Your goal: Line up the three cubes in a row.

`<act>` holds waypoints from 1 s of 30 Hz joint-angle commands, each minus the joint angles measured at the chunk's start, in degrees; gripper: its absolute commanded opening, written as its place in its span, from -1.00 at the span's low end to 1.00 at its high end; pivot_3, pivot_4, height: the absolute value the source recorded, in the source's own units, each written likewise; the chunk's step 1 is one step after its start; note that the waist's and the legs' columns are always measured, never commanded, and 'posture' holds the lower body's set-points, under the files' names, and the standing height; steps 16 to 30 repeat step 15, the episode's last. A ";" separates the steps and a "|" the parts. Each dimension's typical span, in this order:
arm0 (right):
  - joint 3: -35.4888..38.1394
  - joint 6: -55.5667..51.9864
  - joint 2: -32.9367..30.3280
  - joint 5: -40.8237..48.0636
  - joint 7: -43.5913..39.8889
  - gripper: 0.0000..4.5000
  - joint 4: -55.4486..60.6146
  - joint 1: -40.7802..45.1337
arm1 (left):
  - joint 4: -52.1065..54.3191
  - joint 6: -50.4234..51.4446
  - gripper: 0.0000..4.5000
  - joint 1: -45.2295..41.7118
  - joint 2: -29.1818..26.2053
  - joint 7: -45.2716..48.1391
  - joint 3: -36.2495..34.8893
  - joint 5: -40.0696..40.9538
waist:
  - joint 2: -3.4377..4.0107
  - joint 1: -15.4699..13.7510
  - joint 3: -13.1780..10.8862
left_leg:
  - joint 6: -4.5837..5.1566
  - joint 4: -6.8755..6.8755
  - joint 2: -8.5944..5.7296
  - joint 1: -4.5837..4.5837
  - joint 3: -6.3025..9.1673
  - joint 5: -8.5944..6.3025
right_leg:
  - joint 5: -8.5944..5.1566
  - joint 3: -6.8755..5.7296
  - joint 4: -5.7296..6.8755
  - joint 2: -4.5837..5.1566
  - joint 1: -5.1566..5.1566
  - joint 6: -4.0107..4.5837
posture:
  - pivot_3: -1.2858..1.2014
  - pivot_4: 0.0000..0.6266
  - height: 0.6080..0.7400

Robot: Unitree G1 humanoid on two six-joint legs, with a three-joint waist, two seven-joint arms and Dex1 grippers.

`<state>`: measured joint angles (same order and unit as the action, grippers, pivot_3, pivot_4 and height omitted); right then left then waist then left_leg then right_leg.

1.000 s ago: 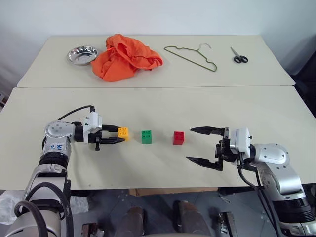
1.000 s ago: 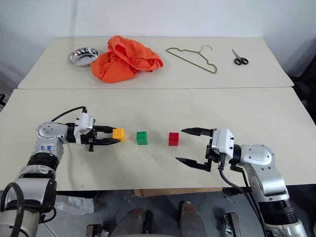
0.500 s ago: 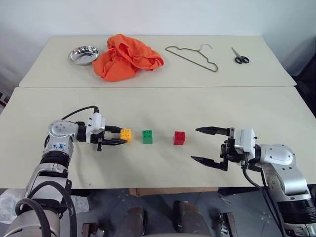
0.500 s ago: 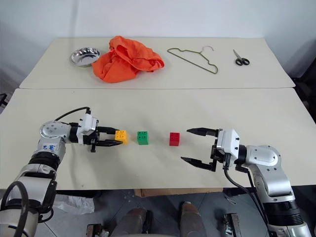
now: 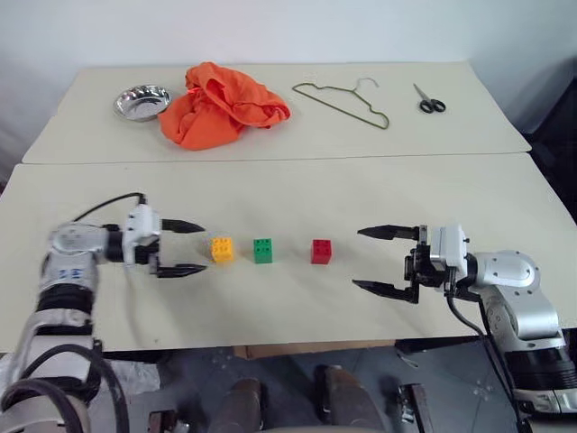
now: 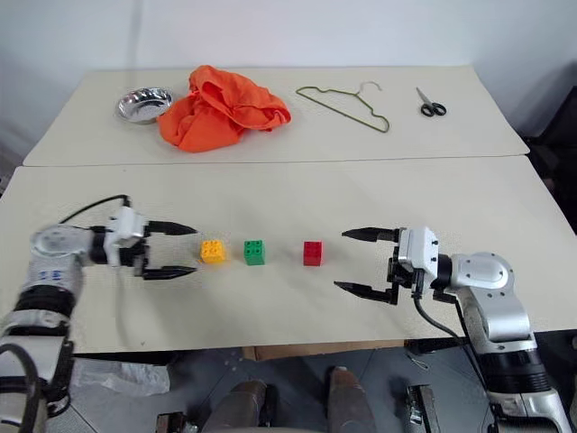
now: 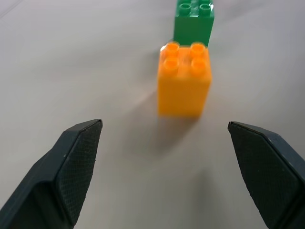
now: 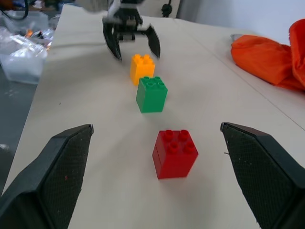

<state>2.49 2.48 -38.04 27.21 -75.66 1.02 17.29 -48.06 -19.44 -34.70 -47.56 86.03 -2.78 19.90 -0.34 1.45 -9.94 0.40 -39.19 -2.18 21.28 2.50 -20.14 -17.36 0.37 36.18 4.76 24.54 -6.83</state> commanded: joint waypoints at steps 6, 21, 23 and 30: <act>1.11 -4.59 0.50 5.26 -4.92 1.00 -4.16 9.09 | 31.75 19.17 1.00 15.90 -4.27 -8.66 -13.73 11.14 | 0.03 -0.39 -0.02 | 0.02 -0.03 -0.04 0.02 0.17 -0.01 | 0.00 0.15 0.00 0.19 -0.09 0.01 | 0.03 -0.52 1.00; -0.43 4.51 4.41 1.68 -9.57 1.00 -11.53 10.17 | 33.60 16.29 1.00 20.69 -2.22 -12.52 -15.39 7.31 | 0.05 -1.12 -0.03 | 0.01 -0.01 -0.11 0.01 0.07 0.00 | 0.00 -0.05 -0.01 0.23 -0.05 0.02 | 0.03 -0.52 1.00; -0.43 4.51 4.41 1.68 -9.57 1.00 -11.53 10.17 | 33.60 16.29 1.00 20.69 -2.22 -12.52 -15.39 7.31 | 0.05 -1.12 -0.03 | 0.01 -0.01 -0.11 0.01 0.07 0.00 | 0.00 -0.05 -0.01 0.23 -0.05 0.02 | 0.03 -0.52 1.00; -0.43 4.51 4.41 1.68 -9.57 1.00 -11.53 10.17 | 33.60 16.29 1.00 20.69 -2.22 -12.52 -15.39 7.31 | 0.05 -1.12 -0.03 | 0.01 -0.01 -0.11 0.01 0.07 0.00 | 0.00 -0.05 -0.01 0.23 -0.05 0.02 | 0.03 -0.52 1.00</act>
